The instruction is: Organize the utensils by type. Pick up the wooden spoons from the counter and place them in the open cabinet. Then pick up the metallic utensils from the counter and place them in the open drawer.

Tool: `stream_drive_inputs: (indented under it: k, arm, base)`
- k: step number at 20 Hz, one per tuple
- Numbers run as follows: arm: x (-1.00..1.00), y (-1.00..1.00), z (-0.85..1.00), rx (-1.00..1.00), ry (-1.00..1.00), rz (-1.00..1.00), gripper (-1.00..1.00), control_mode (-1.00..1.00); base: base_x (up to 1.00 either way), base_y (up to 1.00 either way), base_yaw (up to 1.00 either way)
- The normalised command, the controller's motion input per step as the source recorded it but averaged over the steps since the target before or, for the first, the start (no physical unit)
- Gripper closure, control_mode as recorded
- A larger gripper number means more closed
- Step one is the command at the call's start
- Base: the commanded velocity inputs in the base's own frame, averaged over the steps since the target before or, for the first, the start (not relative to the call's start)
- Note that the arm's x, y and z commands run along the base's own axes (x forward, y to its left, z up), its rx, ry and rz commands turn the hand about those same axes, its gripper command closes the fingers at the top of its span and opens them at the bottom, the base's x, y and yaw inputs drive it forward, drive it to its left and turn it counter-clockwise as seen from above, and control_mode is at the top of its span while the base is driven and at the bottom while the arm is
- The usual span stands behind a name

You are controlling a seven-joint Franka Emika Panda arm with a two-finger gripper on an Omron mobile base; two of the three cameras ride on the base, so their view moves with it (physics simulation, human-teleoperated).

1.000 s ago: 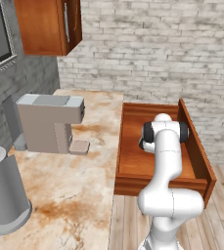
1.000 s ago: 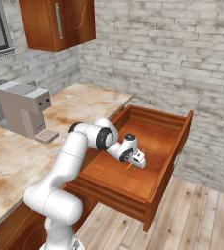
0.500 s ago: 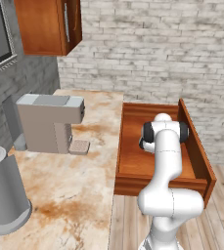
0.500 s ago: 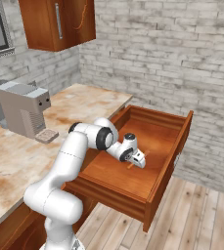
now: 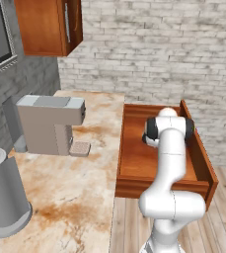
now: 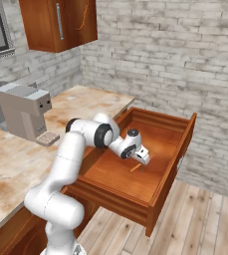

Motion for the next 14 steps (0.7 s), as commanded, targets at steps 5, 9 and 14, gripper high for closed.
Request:
stream_drive_inputs:
  k: [5, 9, 14]
  arm:
    - [-0.12, 0.0, 0.66, 0.0, -0.1, 0.0, -1.0, -1.0]
    - [-0.28, 0.01, 0.57, -0.01, -0.18, 0.0, -1.0, -1.0]
    - [-0.24, 0.02, 0.74, -0.01, -0.13, 0.0, -1.0, -1.0]
  base:
    - [0.0, 0.0, 0.0]
    - [0.0, 0.0, 0.0]
    - [0.0, 0.0, 0.0]
